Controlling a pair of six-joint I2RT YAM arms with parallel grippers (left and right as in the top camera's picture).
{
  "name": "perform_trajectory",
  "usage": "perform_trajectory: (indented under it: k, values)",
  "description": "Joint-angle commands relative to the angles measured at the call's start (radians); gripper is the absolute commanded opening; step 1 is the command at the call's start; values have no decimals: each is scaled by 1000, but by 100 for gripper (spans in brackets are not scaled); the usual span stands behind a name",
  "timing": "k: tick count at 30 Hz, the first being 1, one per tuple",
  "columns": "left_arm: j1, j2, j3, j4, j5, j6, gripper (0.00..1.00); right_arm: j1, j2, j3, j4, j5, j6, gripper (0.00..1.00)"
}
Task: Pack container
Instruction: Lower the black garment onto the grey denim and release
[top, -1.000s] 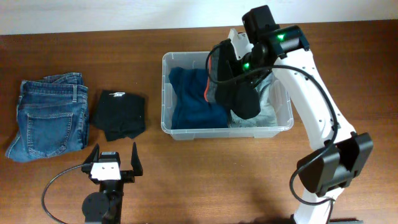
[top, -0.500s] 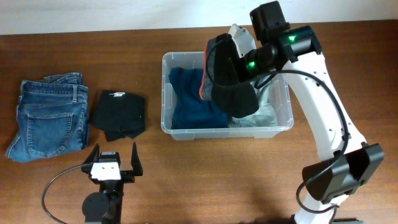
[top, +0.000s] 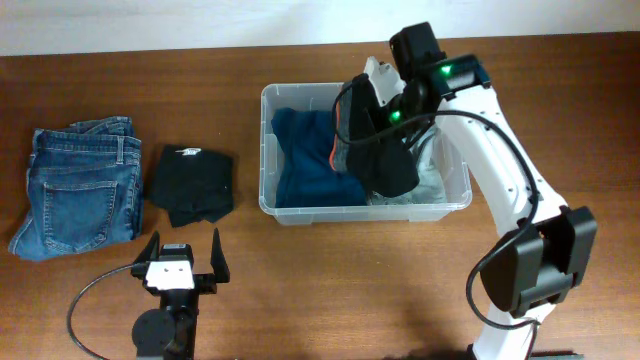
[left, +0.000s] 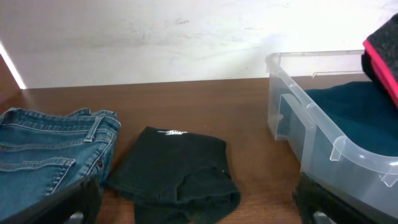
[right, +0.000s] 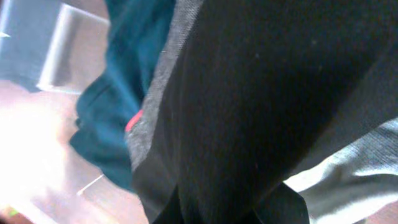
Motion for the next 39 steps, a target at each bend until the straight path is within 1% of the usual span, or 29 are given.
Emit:
perform_trajectory:
  k: [1, 4, 9, 15, 22, 23, 25, 26, 28, 33, 36, 39]
  values:
    - [5, -8, -7, 3, 14, 16, 99, -20, 7, -60, 40, 55, -10, 4]
    - [5, -8, -7, 3, 14, 16, 99, -42, 18, -117, 81, 173, -10, 4]
    - [5, -8, -7, 3, 14, 16, 99, -82, 29, -124, 105, 275, -7, 4]
    - [5, -8, -7, 3, 14, 16, 99, -108, 29, -125, 137, 282, -3, 4]
    - [5, -8, -7, 3, 14, 16, 100, -106, 30, -125, 109, 281, -2, 5]
    - [5, -8, -7, 3, 14, 16, 99, -106, 30, -125, 95, 280, -2, 11]
    - [5, -8, -7, 3, 14, 16, 99, -106, 30, -125, 87, 278, -2, 30]
    - [5, -8, -7, 3, 14, 16, 99, -106, 30, -125, 84, 278, -2, 42]
    - [5, -8, -7, 3, 14, 16, 99, -106, 30, -124, 84, 278, -2, 53]
    - [5, -8, -7, 3, 14, 16, 99, -106, 14, -87, 80, 278, -3, 60]
    - [5, -8, -7, 3, 14, 16, 99, -106, -15, -21, 64, 278, -1, 61]
    - [5, -8, -7, 3, 14, 16, 99, -103, -44, 29, 64, 277, 37, 62]
